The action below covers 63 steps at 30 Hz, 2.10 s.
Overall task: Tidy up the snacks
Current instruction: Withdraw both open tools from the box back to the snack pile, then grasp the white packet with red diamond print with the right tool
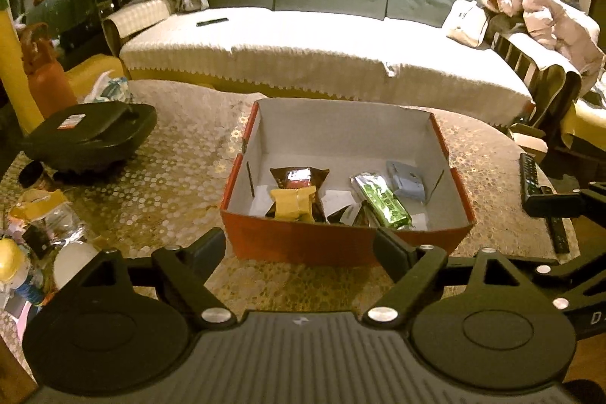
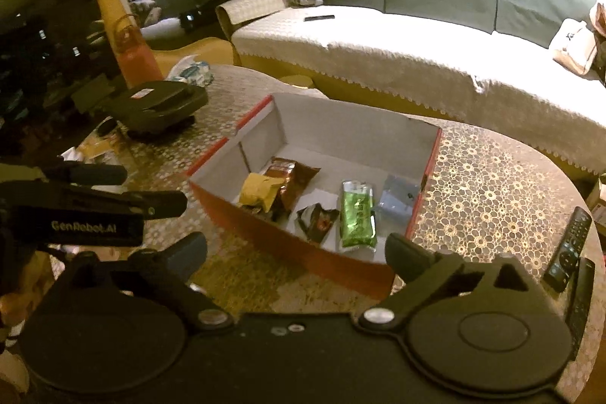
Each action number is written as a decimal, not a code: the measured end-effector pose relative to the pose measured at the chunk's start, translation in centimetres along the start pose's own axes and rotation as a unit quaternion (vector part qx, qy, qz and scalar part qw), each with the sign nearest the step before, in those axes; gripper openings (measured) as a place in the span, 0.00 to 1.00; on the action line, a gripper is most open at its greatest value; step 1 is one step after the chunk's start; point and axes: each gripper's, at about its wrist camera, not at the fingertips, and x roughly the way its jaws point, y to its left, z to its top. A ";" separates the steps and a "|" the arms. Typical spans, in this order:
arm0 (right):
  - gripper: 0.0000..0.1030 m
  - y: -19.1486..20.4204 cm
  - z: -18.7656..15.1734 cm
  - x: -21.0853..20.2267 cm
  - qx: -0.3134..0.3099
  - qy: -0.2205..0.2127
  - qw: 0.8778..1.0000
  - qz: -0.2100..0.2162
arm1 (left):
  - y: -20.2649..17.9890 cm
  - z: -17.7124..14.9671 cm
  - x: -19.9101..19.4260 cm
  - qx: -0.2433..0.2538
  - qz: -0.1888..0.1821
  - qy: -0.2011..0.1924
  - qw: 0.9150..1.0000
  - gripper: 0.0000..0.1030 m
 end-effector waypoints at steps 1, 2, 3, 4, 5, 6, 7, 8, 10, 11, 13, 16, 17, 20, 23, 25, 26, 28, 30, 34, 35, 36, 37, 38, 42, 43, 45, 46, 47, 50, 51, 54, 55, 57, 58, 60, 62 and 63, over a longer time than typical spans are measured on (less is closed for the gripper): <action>0.99 0.2 -0.4 -0.3 -0.002 0.000 1.000 0.002 | 0.1 -0.4 -0.5 0.001 0.001 -0.004 1.000 0.84; 1.00 0.5 -0.8 -0.6 -0.005 0.000 1.000 0.005 | 0.2 -1.0 -1.0 0.000 0.001 -0.006 1.000 0.85; 1.00 0.7 -1.2 -0.8 -0.007 0.001 1.000 0.006 | 0.3 -1.4 -1.3 -0.002 0.001 -0.007 1.000 0.86; 1.00 1.0 -1.7 -1.0 -0.011 0.001 1.000 0.006 | 0.4 -1.9 -1.7 -0.006 -0.001 -0.008 1.000 0.88; 1.00 1.2 -2.3 -1.2 -0.015 0.001 1.000 0.006 | 0.5 -2.3 -1.9 -0.008 -0.002 -0.008 1.000 0.90; 1.00 1.5 -2.9 -1.2 -0.019 0.002 1.000 0.005 | 0.5 -3.0 -2.1 -0.011 -0.003 -0.008 1.000 0.91; 1.00 1.7 -3.4 -1.2 -0.023 0.004 1.000 0.005 | 0.5 -3.7 -2.2 -0.012 -0.002 -0.007 1.000 0.91; 1.00 2.0 -4.1 -1.1 -0.028 0.006 1.000 0.003 | 0.5 -4.4 -2.3 -0.011 0.001 -0.005 1.000 0.91; 1.00 2.4 -5.4 -0.7 -0.035 0.015 0.999 -0.003 | 0.5 -5.9 -2.3 -0.013 0.012 -0.002 1.000 0.91; 1.00 2.6 -6.1 -0.4 -0.036 0.022 0.999 -0.006 | 0.5 -6.7 -2.2 -0.016 0.014 0.003 1.000 0.91; 1.00 2.8 -7.3 0.5 -0.035 0.040 0.999 -0.009 | 0.5 -8.1 -2.0 -0.024 0.017 0.013 0.999 0.91; 1.00 3.2 -8.8 1.4 -0.033 0.058 0.998 -0.015 | 0.7 -10.5 -1.7 -0.038 0.020 0.026 0.999 0.91; 1.00 3.3 -9.2 1.7 -0.033 0.064 0.997 -0.018 | 0.7 -11.3 -1.6 -0.043 0.023 0.033 0.998 0.91; 0.99 3.4 -10.2 2.8 -0.028 0.082 0.996 -0.028 | 0.7 -12.7 -1.3 -0.049 0.035 0.045 0.997 0.91; 0.98 3.6 -11.1 3.8 -0.028 0.097 0.994 -0.036 | 0.5 -13.8 -1.3 -0.043 0.048 0.046 0.997 0.91; 0.98 3.8 -11.7 4.5 -0.031 0.107 0.993 -0.042 | 0.5 -14.3 -1.2 -0.047 0.047 0.050 0.997 0.91; 0.97 3.9 -12.0 4.9 -0.034 0.113 0.992 -0.043 | 0.4 -14.5 -1.1 -0.047 0.045 0.052 0.996 0.91; 0.96 4.0 -12.5 5.5 -0.038 0.123 0.991 -0.045 | 0.3 -14.7 -0.9 -0.043 0.047 0.054 0.996 0.91; 0.95 4.3 -12.8 6.1 -0.041 0.130 0.989 -0.048 | 0.1 -15.0 -0.7 -0.038 0.049 0.056 0.997 0.91; 0.90 4.6 -13.5 7.5 -0.046 0.149 0.986 -0.054 | 0.2 -15.5 0.1 -0.043 0.046 0.072 0.995 0.91; 0.88 4.7 -13.6 7.8 -0.049 0.154 0.985 -0.056 | 0.2 -15.6 0.2 -0.044 0.046 0.075 0.995 0.91; 0.85 4.8 -13.8 8.1 -0.051 0.158 0.984 -0.057 | 0.3 -15.7 0.3 -0.045 0.047 0.077 0.995 0.91; 0.85 4.9 -13.8 8.3 -0.050 0.158 0.985 -0.055 | 0.3 -15.7 0.4 -0.047 0.048 0.078 0.995 0.91; 0.85 4.9 -13.8 8.4 -0.047 0.156 0.985 -0.055 | 0.4 -15.7 0.5 -0.049 0.048 0.079 0.995 0.91; 0.79 5.2 -13.5 9.0 -0.043 0.156 0.986 -0.050 | 0.6 -15.8 0.9 -0.054 0.049 0.086 0.994 0.91; 0.79 5.3 -13.4 9.1 -0.042 0.156 0.986 -0.048 | 0.6 -15.8 1.0 -0.054 0.049 0.087 0.994 0.91; 0.79 5.6 -13.3 9.2 -0.042 0.157 0.986 -0.043 | 0.7 -15.8 1.0 -0.055 0.047 0.088 0.993 0.91; 0.78 5.7 -13.4 9.4 -0.044 0.159 0.985 -0.048 | 0.7 -15.7 1.1 -0.055 0.047 0.088 0.993 0.91; 0.78 5.8 -13.5 9.5 -0.046 0.161 0.984 -0.055 | 0.6 -15.7 1.1 -0.054 0.047 0.088 0.993 0.91; 0.76 5.7 -13.7 9.8 -0.042 0.168 0.983 -0.067 | 0.6 -15.7 1.3 -0.056 0.045 0.092 0.993 0.91; 0.74 5.6 -13.8 9.9 -0.040 0.171 0.982 -0.069 | 0.5 -15.7 1.4 -0.055 0.044 0.093 0.993 0.91; 0.69 5.4 -13.9 9.9 -0.040 0.169 0.982 -0.077 | 0.3 -15.6 1.5 -0.051 0.044 0.095 0.993 0.91; 0.69 5.4 -13.9 9.9 -0.041 0.168 0.982 -0.077 | 0.3 -15.6 1.6 -0.050 0.043 0.096 0.993 0.91; 0.59 5.5 -14.0 9.7 -0.049 0.163 0.983 -0.076 | 0.2 -15.5 1.7 -0.050 0.042 0.099 0.993 0.91; 0.54 5.6 -13.9 9.6 -0.053 0.161 0.983 -0.072 | 0.1 -15.5 1.7 -0.049 0.042 0.101 0.993 0.91; 0.48 5.6 -13.9 9.5 -0.056 0.160 0.983 -0.067 | -0.1 -15.3 1.8 -0.048 0.039 0.105 0.993 0.91; 0.47 5.4 -13.8 9.3 -0.053 0.157 0.984 -0.062 | -0.4 -15.0 2.0 -0.047 0.037 0.109 0.992 0.91; 0.47 5.1 -13.7 9.2 -0.046 0.156 0.985 -0.059 | -0.5 -14.8 2.0 -0.048 0.034 0.112 0.992 0.91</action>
